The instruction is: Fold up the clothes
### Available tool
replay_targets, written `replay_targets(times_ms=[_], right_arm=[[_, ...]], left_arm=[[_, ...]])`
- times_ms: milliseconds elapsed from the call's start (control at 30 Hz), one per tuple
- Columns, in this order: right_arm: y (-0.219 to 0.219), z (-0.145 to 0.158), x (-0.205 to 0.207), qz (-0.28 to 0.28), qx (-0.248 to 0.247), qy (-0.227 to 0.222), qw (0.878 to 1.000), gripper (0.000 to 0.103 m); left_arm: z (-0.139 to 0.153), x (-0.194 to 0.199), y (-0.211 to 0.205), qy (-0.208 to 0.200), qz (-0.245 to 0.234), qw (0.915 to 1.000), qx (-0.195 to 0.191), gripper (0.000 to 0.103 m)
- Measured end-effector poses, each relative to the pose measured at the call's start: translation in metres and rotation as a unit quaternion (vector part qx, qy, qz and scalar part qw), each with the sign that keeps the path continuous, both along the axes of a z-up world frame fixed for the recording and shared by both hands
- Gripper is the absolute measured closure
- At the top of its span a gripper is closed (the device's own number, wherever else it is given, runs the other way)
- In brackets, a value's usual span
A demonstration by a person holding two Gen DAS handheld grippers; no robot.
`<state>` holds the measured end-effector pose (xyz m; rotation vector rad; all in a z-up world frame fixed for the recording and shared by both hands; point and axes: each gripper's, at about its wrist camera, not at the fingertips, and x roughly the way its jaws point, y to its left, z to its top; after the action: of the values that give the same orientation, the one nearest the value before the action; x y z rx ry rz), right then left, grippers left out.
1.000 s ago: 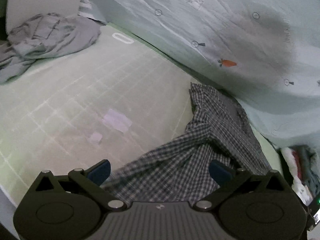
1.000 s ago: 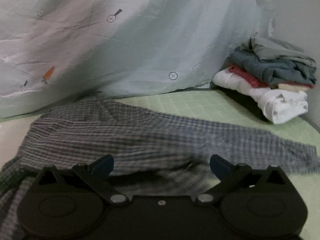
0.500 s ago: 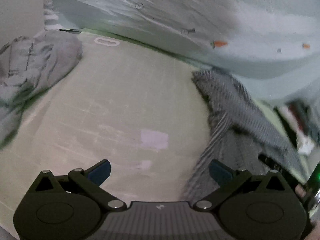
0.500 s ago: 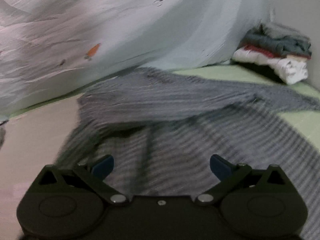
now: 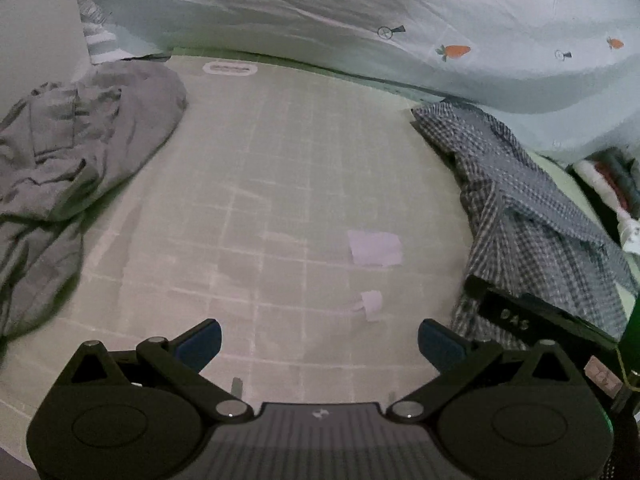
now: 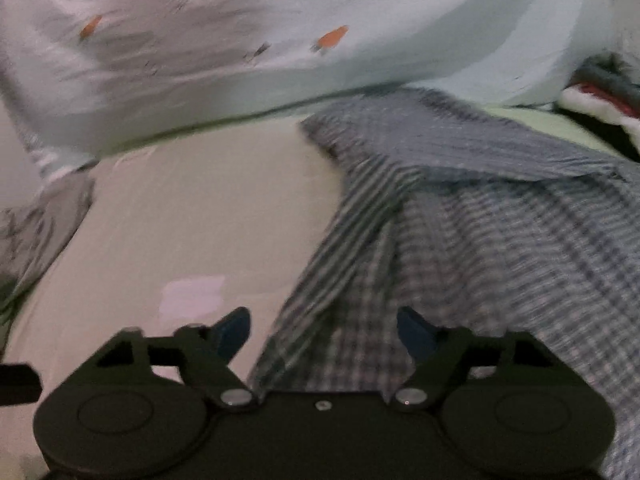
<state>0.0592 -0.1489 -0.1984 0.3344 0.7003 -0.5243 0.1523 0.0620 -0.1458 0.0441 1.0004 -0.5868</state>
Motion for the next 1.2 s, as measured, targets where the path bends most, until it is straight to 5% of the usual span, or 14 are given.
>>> replay_targets(times_ms=[233, 333, 600, 1000, 1067, 1133, 1200], right_arm=[[-0.002, -0.011, 0.002, 0.026, 0.047, 0.008, 0.999, 0.087], [-0.008, -0.007, -0.004, 0.035, 0.069, -0.013, 0.997, 0.097], [-0.048, 0.022, -0.051, 0.045, 0.103, -0.082, 0.990, 0.100], [-0.163, 0.025, -0.124, -0.010, 0.125, -0.064, 0.990, 0.099], [-0.175, 0.018, -0.128, 0.003, 0.152, -0.063, 0.986, 0.090], [-0.180, 0.009, -0.130, 0.014, 0.185, -0.060, 0.981, 0.062], [-0.183, -0.001, -0.131, 0.028, 0.219, -0.057, 0.974, 0.058]], left_arm=[[-0.003, 0.001, 0.002, -0.004, -0.007, 0.9999, 0.012, 0.002], [-0.004, 0.002, 0.002, -0.005, -0.010, 0.9998, 0.017, 0.005], [-0.009, -0.004, -0.028, 0.015, -0.010, 0.9998, 0.000, 0.011], [-0.024, -0.076, -0.135, 0.042, -0.050, 0.9979, 0.000, 0.012], [-0.027, -0.088, -0.147, 0.047, -0.052, 0.9975, 0.005, 0.012], [-0.030, -0.096, -0.155, 0.051, -0.049, 0.9974, 0.013, 0.012], [-0.033, -0.104, -0.162, 0.054, -0.044, 0.9974, 0.021, 0.012]])
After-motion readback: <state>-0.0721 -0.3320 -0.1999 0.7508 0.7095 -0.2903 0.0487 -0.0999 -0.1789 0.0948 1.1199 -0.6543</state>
